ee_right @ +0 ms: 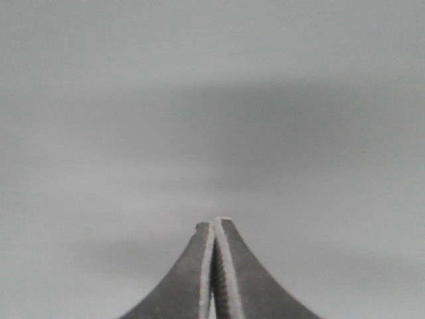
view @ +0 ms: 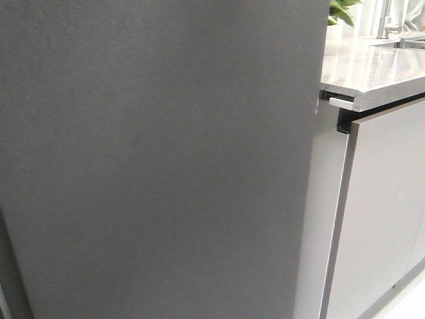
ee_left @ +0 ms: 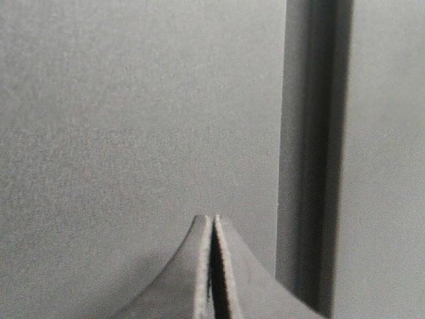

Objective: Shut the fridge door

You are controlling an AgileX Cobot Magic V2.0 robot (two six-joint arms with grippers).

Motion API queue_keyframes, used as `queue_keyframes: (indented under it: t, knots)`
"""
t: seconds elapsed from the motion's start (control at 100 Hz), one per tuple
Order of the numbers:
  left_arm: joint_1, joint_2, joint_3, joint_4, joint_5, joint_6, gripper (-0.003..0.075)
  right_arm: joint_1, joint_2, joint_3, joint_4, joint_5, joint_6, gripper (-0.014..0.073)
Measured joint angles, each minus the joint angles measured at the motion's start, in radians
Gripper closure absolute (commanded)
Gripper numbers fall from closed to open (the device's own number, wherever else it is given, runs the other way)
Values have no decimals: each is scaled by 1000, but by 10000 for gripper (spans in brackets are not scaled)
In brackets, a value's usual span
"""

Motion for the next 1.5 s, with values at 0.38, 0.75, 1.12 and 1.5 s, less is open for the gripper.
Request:
queue_keyframes:
  t: [0.38,0.75,1.12,1.5]
  knots:
    - [0,0,0,0,0,0,740,-263,-531,398,-24,31,43,637]
    - [0,0,0,0,0,0,740,-272,-875,680,-24,50,160,638]
    - [0,0,0,0,0,0,740,-274,-937,765,-24,90,164,638]
    - [0,0,0,0,0,0,740,-274,-937,769,-26,94,167,638]
